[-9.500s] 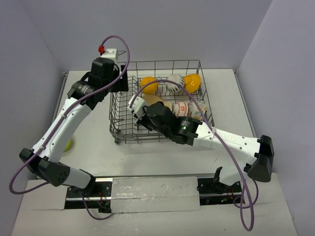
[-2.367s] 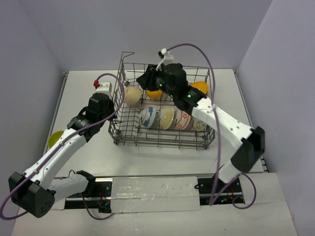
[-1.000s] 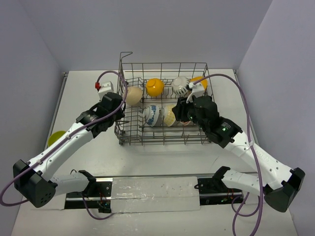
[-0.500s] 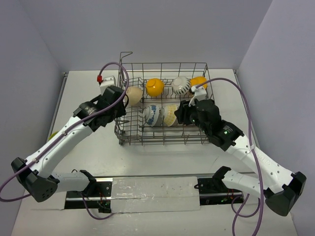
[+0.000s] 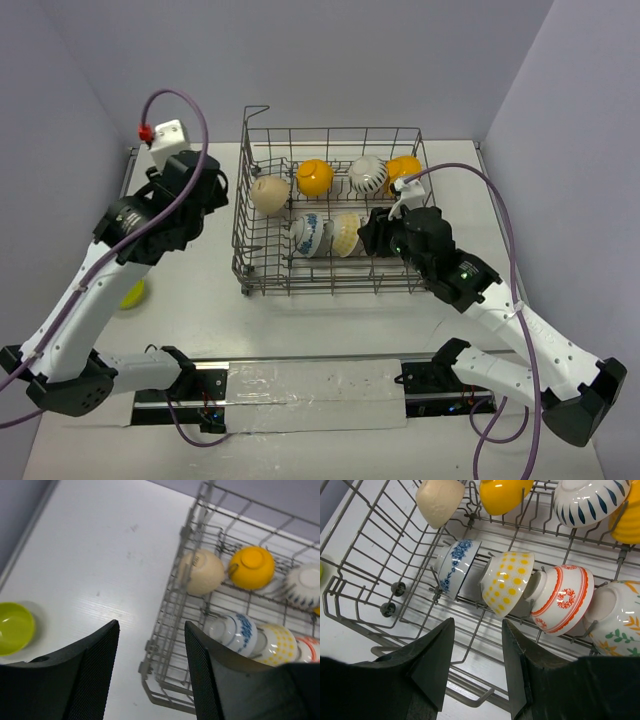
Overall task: Load the bowls into the dish rack
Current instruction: Pick up the bowl from the corner of the board, then pass from the left arm to the right
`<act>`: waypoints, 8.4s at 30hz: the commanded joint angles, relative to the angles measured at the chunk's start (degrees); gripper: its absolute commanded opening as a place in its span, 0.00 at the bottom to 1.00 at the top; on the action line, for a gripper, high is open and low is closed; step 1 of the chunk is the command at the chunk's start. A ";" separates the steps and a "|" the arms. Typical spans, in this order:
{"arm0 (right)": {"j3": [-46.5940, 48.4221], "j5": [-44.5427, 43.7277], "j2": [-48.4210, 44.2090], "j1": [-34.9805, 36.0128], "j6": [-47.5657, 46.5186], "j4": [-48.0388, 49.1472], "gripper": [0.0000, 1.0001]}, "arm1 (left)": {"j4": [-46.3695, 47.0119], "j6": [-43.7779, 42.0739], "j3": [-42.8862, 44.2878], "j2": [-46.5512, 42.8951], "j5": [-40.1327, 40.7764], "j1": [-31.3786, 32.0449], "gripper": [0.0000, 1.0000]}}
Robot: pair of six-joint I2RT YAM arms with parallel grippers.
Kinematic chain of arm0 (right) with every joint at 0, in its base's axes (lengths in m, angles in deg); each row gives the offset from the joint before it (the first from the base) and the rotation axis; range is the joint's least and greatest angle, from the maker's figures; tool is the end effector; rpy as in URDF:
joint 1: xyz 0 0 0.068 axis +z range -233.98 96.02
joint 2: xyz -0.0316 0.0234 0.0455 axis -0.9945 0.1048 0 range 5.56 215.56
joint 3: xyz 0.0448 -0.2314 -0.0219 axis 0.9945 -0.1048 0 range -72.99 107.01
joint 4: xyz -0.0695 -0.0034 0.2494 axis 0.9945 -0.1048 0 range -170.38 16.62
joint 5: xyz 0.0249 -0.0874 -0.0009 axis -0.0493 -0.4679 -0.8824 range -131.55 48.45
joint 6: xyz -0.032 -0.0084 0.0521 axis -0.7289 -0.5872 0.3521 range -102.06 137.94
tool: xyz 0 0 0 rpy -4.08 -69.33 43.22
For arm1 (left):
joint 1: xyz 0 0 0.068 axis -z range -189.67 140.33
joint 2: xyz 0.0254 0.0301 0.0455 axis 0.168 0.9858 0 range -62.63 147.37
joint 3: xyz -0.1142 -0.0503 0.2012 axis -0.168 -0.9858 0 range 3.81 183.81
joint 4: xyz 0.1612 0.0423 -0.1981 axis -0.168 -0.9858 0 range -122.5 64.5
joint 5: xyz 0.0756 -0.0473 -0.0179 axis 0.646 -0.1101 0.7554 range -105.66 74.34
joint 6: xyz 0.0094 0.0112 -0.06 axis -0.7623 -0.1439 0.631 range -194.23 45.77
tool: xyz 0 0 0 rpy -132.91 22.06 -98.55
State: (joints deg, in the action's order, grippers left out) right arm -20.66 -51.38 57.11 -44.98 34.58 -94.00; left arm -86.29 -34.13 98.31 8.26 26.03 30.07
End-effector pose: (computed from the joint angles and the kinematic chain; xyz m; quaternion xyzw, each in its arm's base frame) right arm 0.1864 0.1407 0.3135 -0.1098 0.8094 0.2053 0.5391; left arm 0.1971 -0.1235 0.4138 -0.1609 0.8365 -0.0223 0.5233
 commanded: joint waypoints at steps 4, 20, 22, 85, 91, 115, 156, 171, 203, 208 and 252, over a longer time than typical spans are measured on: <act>-1.09 0.86 -1.63 -0.42 -0.39 1.90 0.51 | -9.00 0.08 0.88 -4.97 7.45 -10.54 0.62; -3.03 5.08 -3.20 -0.51 0.23 3.40 0.51 | 9.47 -9.77 -24.44 -2.34 -22.36 -50.90 0.64; -3.64 5.08 -3.91 -0.51 0.49 3.39 0.52 | 9.73 -10.74 -25.50 -1.64 -20.51 -53.45 0.64; -3.65 2.71 -1.37 -0.51 -0.56 3.75 0.53 | 21.51 -9.77 -25.78 17.71 -26.40 -52.59 0.00; -1.71 2.27 2.41 -0.51 -1.18 3.22 0.53 | 17.30 -11.27 -16.21 15.51 -24.81 -49.86 0.00; 7.51 8.33 6.37 -0.51 -8.19 4.89 0.53 | 6.31 -26.03 8.07 10.67 -37.46 -20.95 0.00; 14.37 -24.79 10.50 41.67 -35.01 -4.25 0.61 | -3.80 -11.62 23.01 30.35 -28.15 11.23 0.00; 17.80 -31.92 21.66 46.34 -45.82 -0.03 0.63 | -5.21 -10.57 20.99 29.92 -30.62 12.99 0.00; 21.49 -25.86 31.15 36.14 -44.95 2.43 0.59 | -5.56 -8.98 14.84 23.50 -30.44 16.24 0.00; 21.67 -25.86 32.03 35.00 -44.51 2.25 0.54 | -5.74 -8.98 14.40 23.06 -30.44 16.68 0.00; 24.04 -29.55 35.64 32.89 -44.24 1.64 0.09 | -8.20 -10.04 14.75 23.94 -29.30 17.38 0.00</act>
State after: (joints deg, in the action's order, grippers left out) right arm 1.09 -76.84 91.40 -9.94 -11.40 -91.95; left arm -91.50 -43.75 111.51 34.14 -2.27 46.18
